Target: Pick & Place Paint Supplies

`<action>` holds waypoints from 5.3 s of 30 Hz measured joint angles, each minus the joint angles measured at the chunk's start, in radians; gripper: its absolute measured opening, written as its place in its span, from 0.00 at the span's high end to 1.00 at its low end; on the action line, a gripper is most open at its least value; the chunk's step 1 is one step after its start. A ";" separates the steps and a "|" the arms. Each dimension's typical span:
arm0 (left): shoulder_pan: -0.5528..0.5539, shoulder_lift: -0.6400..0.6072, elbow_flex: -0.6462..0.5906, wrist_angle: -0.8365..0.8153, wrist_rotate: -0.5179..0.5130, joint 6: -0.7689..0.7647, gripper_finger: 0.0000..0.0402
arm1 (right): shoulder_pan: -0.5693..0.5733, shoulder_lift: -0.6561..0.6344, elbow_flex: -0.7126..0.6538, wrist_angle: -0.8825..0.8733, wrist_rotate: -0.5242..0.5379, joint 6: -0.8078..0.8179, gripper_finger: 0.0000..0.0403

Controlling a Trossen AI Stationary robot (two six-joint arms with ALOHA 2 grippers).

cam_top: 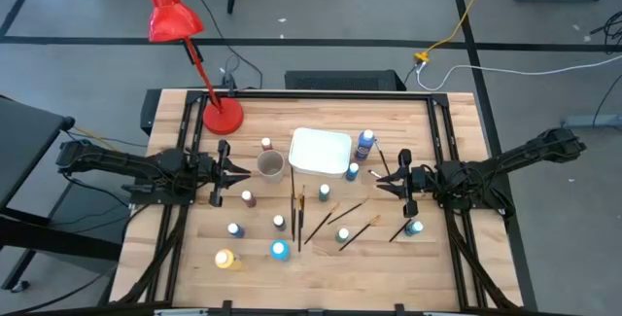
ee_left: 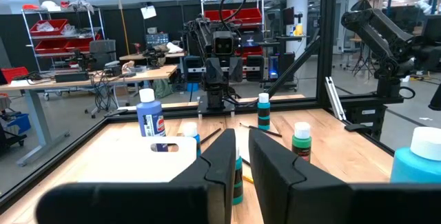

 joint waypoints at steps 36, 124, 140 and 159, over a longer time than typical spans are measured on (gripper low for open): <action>0.000 0.000 0.000 0.000 0.000 0.000 0.87 | 0.000 0.000 0.000 0.000 0.000 0.000 0.83; 0.000 0.000 0.011 0.137 -0.293 0.132 0.59 | -0.005 0.003 -0.001 0.067 0.027 -0.183 0.83; 0.000 0.000 0.010 0.094 -0.287 -0.015 0.58 | -0.004 0.018 -0.001 0.342 -0.350 -0.122 0.83; 0.000 0.000 0.010 0.178 -0.295 0.183 0.58 | -0.093 0.021 0.001 0.489 0.360 -0.413 0.79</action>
